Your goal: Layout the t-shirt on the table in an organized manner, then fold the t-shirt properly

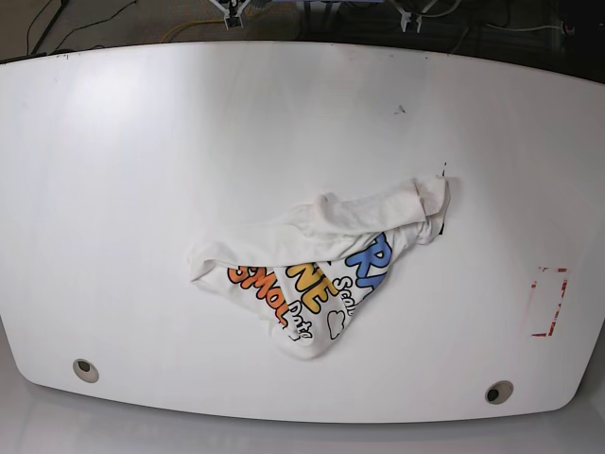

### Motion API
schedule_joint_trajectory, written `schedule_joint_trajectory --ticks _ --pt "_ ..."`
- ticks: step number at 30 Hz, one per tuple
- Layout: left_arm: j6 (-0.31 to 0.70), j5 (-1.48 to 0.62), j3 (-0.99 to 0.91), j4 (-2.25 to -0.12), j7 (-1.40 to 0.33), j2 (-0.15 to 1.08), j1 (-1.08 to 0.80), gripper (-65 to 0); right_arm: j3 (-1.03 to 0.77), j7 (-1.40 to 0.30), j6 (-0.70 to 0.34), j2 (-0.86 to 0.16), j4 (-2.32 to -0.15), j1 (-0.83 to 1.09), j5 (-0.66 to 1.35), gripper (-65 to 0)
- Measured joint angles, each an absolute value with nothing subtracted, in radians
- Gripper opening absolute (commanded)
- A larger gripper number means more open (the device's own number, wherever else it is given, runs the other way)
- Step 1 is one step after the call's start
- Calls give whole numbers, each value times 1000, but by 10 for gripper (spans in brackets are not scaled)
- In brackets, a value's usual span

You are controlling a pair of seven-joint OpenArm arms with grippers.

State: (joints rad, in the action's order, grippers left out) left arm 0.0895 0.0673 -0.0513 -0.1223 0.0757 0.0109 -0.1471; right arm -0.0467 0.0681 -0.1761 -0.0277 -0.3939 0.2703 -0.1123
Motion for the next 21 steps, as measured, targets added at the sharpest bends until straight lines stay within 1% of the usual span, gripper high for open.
schedule_joint_trajectory --ticks 15,18,21 --pt "86 67 -51 -130 76 14 -148 -649 -47 66 -176 -28 -408 277 -112 -591" --pt "86 67 -51 -146 76 19 -155 -648 -47 65 -176 -28 -428 290 -112 -591" --pt "86 67 -51 -191 86 23 -180 -648 -46 49 -176 -28 -494 327 -113 -589"
